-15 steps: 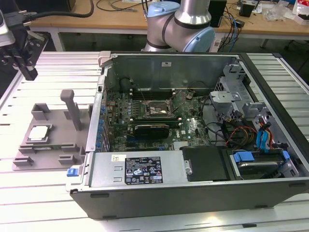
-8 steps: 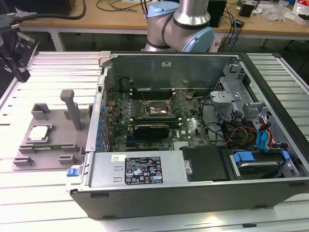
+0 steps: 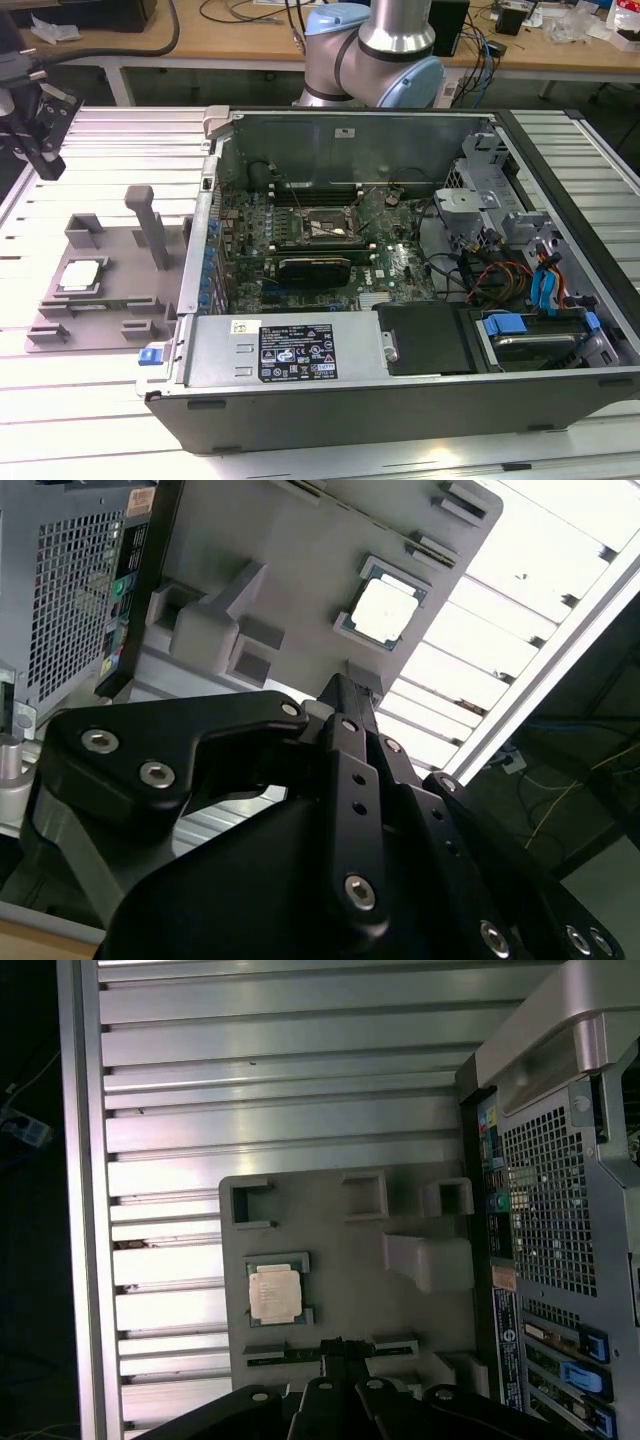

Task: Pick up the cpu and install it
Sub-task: 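Reach for the cpu, then pick up the cpu and move it towards the insertion slot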

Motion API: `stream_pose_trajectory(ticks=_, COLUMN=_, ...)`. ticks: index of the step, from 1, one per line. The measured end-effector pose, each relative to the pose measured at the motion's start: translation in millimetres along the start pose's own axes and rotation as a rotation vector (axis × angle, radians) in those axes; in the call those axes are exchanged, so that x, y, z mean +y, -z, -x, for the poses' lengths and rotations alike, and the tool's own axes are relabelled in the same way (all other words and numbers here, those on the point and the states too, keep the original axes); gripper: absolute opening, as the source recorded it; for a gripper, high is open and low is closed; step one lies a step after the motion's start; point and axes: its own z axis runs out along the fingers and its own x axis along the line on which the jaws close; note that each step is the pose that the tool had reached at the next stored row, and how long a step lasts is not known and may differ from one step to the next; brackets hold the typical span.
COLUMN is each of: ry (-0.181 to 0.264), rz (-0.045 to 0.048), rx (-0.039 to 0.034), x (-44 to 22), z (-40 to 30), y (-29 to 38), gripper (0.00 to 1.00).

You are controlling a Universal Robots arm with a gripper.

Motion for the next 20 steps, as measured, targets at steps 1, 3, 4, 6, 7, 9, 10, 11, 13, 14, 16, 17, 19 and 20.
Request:
stream_pose_trajectory(ticks=1, ry=0.000, rz=0.0001, rx=-0.0001, x=0.0, z=0.0, y=-0.1, gripper=0.11)
stream_pose_trajectory(ticks=3, ry=0.000, rz=0.0002, rx=-0.0001, x=0.0, z=0.0, y=-0.5, gripper=0.11)
stream_pose_trajectory(ticks=4, ry=0.000, rz=0.0001, rx=-0.0001, x=0.0, z=0.0, y=-0.5, gripper=0.11)
stream_pose_trajectory(ticks=6, ry=0.000, rz=0.0001, rx=-0.0001, x=0.0, z=0.0, y=-0.5, gripper=0.11)
stream_pose_trajectory(ticks=7, ry=0.000, rz=0.0001, rx=-0.0001, x=0.0, z=0.0, y=-0.6, gripper=0.11)
stream_pose_trajectory(ticks=9, ry=0.000, rz=0.0002, rx=-0.0002, x=0.0, z=0.0, y=-1.1, gripper=0.11)
stream_pose_trajectory(ticks=10, ry=0.000, rz=0.0001, rx=-0.0002, x=-0.1, z=0.0, y=-1.3, gripper=0.11)
stream_pose_trajectory(ticks=11, ry=0.000, rz=0.0002, rx=-0.0002, x=-0.1, z=-0.1, y=-1.9, gripper=0.11)
stream_pose_trajectory(ticks=13, ry=0.000, rz=-0.0001, rx=-0.0002, x=-0.2, z=-0.1, y=-3.2, gripper=0.11)
stream_pose_trajectory(ticks=14, ry=0.000, rz=-0.0003, rx=-0.0002, x=-0.2, z=-0.1, y=-3.7, gripper=0.11)
stream_pose_trajectory(ticks=16, ry=0.000, rz=-0.0006, rx=-0.0002, x=-0.3, z=-0.2, y=-6.5, gripper=0.11)
stream_pose_trajectory(ticks=17, ry=0.000, rz=-0.0008, rx=-0.0002, x=-0.4, z=-0.2, y=-7.5, gripper=0.11)
stream_pose_trajectory(ticks=19, ry=0.000, rz=-0.0009, rx=-0.0003, x=-0.4, z=-0.3, y=-9.5, gripper=0.11)
stream_pose_trajectory(ticks=20, ry=0.000, rz=-0.0009, rx=-0.0002, x=-0.5, z=-0.3, y=-10.1, gripper=0.11)
